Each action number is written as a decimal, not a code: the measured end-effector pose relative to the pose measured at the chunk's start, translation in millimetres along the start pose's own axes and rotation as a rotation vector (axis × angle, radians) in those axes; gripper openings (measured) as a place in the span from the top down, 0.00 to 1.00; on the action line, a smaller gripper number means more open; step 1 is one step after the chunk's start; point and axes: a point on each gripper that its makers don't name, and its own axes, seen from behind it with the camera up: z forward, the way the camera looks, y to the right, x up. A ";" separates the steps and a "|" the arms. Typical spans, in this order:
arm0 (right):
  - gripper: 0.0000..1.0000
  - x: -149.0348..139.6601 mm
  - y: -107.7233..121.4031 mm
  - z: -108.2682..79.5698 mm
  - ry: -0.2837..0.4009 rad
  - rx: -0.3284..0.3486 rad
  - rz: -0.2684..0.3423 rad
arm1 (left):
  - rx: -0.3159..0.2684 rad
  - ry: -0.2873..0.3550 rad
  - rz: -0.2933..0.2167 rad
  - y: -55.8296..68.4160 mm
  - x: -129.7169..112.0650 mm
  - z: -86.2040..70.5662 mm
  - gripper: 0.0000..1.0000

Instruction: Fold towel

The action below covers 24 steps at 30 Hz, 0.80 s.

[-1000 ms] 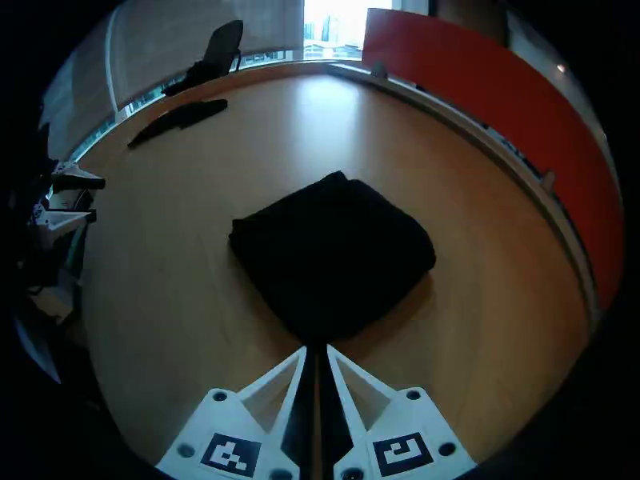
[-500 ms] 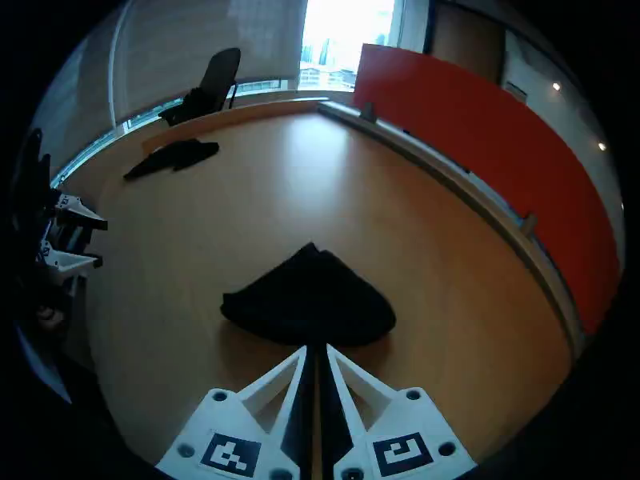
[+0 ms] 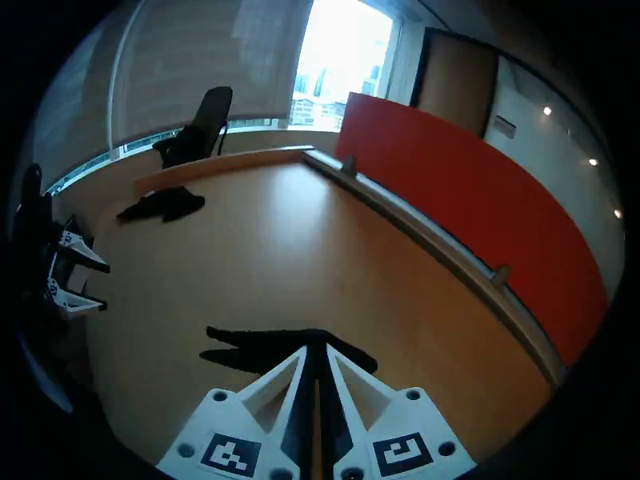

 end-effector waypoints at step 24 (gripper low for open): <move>0.98 -10.5 94.4 -73.1 0.016 -0.111 0.071 | -0.030 0.007 0.023 14.1 15.7 7.9 0.08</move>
